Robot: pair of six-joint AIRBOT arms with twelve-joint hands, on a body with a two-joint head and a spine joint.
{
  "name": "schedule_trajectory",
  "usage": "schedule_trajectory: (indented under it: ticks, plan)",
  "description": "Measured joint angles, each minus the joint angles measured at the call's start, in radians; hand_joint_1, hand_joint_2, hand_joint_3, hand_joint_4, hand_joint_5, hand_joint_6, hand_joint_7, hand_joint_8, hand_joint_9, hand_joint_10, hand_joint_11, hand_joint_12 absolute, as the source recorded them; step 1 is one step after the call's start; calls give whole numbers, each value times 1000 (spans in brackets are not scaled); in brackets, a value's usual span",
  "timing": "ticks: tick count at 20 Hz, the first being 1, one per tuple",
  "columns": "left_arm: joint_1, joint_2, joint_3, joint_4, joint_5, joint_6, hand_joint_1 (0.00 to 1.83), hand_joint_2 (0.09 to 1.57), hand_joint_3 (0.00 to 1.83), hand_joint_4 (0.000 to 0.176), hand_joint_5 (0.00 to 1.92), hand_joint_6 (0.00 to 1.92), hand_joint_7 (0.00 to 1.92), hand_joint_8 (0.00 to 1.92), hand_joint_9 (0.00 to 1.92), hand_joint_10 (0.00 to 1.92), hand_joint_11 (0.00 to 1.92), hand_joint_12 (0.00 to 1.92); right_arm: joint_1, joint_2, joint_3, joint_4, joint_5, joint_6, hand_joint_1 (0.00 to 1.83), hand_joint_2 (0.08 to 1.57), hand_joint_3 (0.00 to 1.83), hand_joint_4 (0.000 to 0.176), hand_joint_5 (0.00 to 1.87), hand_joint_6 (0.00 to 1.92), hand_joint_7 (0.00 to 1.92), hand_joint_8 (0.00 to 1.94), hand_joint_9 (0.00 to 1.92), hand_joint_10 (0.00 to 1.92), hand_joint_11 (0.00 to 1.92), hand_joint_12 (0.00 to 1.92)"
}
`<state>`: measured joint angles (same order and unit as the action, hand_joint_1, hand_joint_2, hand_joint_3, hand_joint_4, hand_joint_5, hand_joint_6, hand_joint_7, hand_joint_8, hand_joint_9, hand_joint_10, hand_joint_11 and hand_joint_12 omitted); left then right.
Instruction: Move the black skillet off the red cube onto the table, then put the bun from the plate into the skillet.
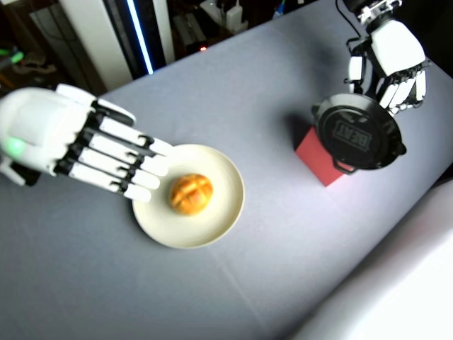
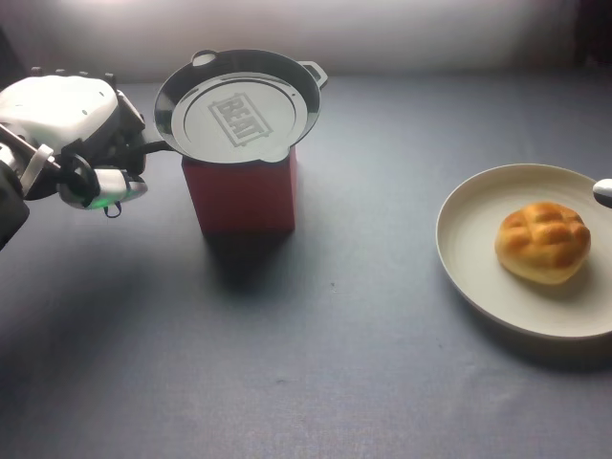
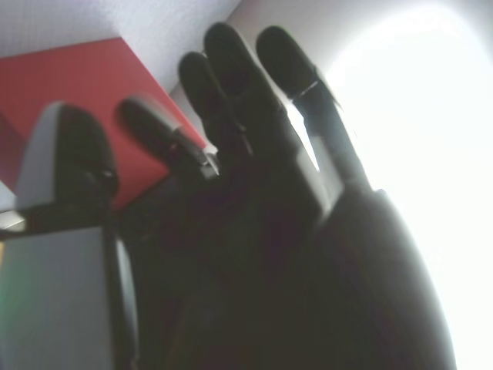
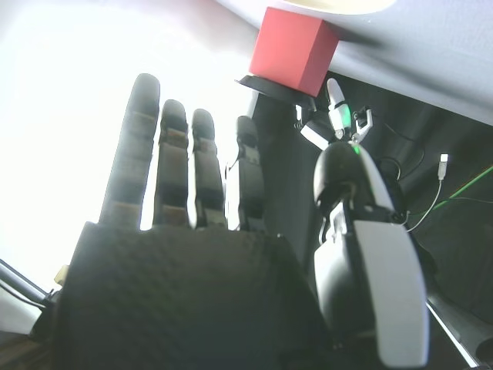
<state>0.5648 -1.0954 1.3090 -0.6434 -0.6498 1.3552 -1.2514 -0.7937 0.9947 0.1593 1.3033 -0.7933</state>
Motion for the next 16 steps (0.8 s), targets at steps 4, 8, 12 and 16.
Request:
schedule_trajectory:
  ticks: [4,8,12,16]
  plan:
    - [0,0,0,-1,-5,-1,1372,1219,8,47,1050,1921,1209,1921,1397,1921,1489,1921,0,-3,0,0,0,0,340,1337,3,76,304,3,241,7,258,7,338,41]
    - [2,1,-10,-6,-37,-1,1754,1138,0,0,1259,1921,1374,1921,1578,1921,1641,1921,0,-6,0,-7,-5,1,329,1337,2,80,306,1,242,3,263,5,330,35]
    - [26,7,-28,17,-76,-48,1825,1084,0,0,1187,1921,1306,1921,1506,1921,1570,1921,0,-6,0,-4,-8,3,244,1317,0,80,291,1,240,0,271,5,340,33]
    - [58,21,-53,11,-130,-77,1805,1092,0,0,1163,1921,1274,1921,1462,1921,1528,1921,0,-8,0,-6,-8,5,276,1317,0,54,308,5,249,2,271,2,323,24]
